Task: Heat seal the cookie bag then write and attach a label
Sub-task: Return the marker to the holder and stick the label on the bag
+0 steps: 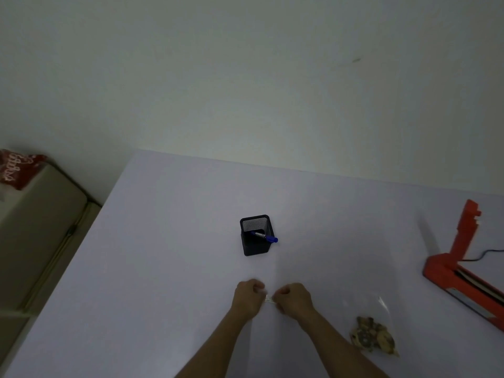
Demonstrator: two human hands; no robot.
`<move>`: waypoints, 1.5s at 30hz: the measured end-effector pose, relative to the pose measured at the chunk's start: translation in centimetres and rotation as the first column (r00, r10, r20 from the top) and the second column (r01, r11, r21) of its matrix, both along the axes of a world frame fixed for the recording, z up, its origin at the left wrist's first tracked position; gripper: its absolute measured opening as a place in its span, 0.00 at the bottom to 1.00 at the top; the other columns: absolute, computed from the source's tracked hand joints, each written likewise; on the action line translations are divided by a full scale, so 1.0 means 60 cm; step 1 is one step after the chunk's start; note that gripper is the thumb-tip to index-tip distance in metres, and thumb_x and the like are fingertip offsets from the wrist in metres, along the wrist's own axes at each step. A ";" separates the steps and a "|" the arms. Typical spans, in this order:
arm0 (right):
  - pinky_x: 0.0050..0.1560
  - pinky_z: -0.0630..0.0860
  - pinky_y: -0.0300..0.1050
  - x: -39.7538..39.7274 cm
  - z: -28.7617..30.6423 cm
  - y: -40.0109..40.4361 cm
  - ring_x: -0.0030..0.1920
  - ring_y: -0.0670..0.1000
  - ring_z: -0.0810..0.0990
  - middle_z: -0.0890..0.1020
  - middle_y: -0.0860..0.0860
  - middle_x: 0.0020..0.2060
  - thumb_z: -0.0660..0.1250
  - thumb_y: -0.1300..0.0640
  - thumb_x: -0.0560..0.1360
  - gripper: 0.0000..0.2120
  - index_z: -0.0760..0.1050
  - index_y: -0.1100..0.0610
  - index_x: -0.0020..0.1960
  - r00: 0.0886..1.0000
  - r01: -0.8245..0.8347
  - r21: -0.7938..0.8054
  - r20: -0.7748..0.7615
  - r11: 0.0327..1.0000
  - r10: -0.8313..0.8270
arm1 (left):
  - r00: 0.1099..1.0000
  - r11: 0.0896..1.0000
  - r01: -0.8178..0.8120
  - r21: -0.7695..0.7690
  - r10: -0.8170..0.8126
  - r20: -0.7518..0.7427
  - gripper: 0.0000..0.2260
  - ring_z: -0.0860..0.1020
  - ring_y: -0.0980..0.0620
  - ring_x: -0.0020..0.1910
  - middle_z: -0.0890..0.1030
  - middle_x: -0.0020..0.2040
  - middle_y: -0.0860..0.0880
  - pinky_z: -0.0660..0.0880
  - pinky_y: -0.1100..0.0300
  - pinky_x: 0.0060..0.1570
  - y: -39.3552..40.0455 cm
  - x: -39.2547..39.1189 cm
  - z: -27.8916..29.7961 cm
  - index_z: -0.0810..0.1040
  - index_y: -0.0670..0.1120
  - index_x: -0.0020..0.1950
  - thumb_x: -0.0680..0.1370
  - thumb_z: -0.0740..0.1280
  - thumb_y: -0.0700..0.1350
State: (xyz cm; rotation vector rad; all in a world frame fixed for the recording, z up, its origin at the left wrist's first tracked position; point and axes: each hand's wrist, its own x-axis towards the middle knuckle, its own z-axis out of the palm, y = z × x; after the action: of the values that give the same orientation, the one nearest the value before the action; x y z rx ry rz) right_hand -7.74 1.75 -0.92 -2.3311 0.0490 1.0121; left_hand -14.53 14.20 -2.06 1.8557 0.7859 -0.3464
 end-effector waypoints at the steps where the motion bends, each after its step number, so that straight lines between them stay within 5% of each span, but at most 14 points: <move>1: 0.37 0.77 0.41 0.000 -0.001 -0.004 0.35 0.49 0.80 0.84 0.55 0.35 0.69 0.60 0.70 0.05 0.81 0.59 0.36 1.000 0.009 0.013 -0.010 1.000 -0.009 | 1.000 1.000 0.019 0.004 -0.019 0.008 0.11 0.78 0.52 0.49 0.82 0.55 0.42 0.73 0.66 0.49 0.000 -0.002 -0.001 0.79 0.40 0.58 0.77 0.67 0.41; 6: 0.39 0.80 0.43 -0.005 0.012 -0.008 0.33 0.49 0.80 0.82 0.56 0.33 0.71 0.62 0.71 0.05 0.81 0.62 0.38 0.994 0.073 0.145 -0.094 0.987 -0.059 | 0.996 0.996 0.089 0.017 -0.089 0.014 0.11 0.79 0.51 0.51 0.80 0.56 0.43 0.75 0.62 0.54 0.000 -0.009 -0.001 0.80 0.44 0.57 0.76 0.68 0.44; 13: 0.41 0.81 0.40 0.010 0.072 -0.011 0.43 0.54 0.84 0.84 0.61 0.43 0.69 0.64 0.74 0.05 0.82 0.65 0.46 0.977 0.177 0.353 -0.176 0.919 -0.121 | 0.993 0.993 0.051 -0.108 -0.039 0.115 0.05 0.77 0.57 0.35 0.80 0.37 0.49 0.74 0.70 0.36 0.017 -0.002 0.052 0.81 0.43 0.44 0.76 0.65 0.39; 16: 0.41 0.80 0.39 0.022 0.095 -0.012 0.44 0.54 0.84 0.84 0.60 0.43 0.68 0.63 0.74 0.05 0.82 0.63 0.46 0.981 0.169 0.396 -0.160 0.903 -0.113 | 0.986 0.995 0.047 -0.087 -0.032 0.164 0.06 0.77 0.58 0.34 0.80 0.35 0.51 0.72 0.74 0.33 0.025 0.008 0.078 0.82 0.42 0.45 0.77 0.65 0.39; 28: 0.39 0.80 0.40 0.014 0.130 -0.003 0.42 0.52 0.83 0.84 0.60 0.43 0.67 0.64 0.75 0.06 0.80 0.66 0.49 0.963 0.236 0.427 -0.224 0.873 -0.151 | 0.978 0.998 0.054 -0.030 -0.047 0.204 0.07 0.77 0.56 0.34 0.80 0.36 0.50 0.75 0.68 0.39 0.018 0.009 0.124 0.80 0.47 0.41 0.76 0.65 0.38; 37: 0.39 0.80 0.40 -0.003 0.126 -0.019 0.39 0.52 0.84 0.85 0.59 0.40 0.67 0.64 0.74 0.04 0.80 0.63 0.46 0.969 0.234 0.393 -0.170 0.889 -0.180 | 0.970 0.995 0.093 -0.025 -0.084 0.228 0.06 0.77 0.58 0.33 0.79 0.35 0.52 0.74 0.73 0.34 0.004 -0.001 0.124 0.78 0.48 0.44 0.76 0.65 0.37; 45: 0.38 0.80 0.39 -0.001 0.141 -0.034 0.37 0.50 0.83 0.84 0.57 0.39 0.68 0.65 0.74 0.04 0.80 0.62 0.48 0.972 0.230 0.405 -0.147 0.885 -0.185 | 0.912 0.963 0.241 0.121 -0.268 0.310 0.07 0.75 0.63 0.34 0.79 0.38 0.56 0.72 0.72 0.37 0.000 -0.005 0.127 0.79 0.49 0.46 0.71 0.71 0.39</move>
State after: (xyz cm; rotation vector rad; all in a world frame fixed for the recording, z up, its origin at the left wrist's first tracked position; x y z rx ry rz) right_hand -7.82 -0.31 7.52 -1.8373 0.1089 0.9298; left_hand -14.83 14.20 5.56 2.0295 0.3368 -0.1661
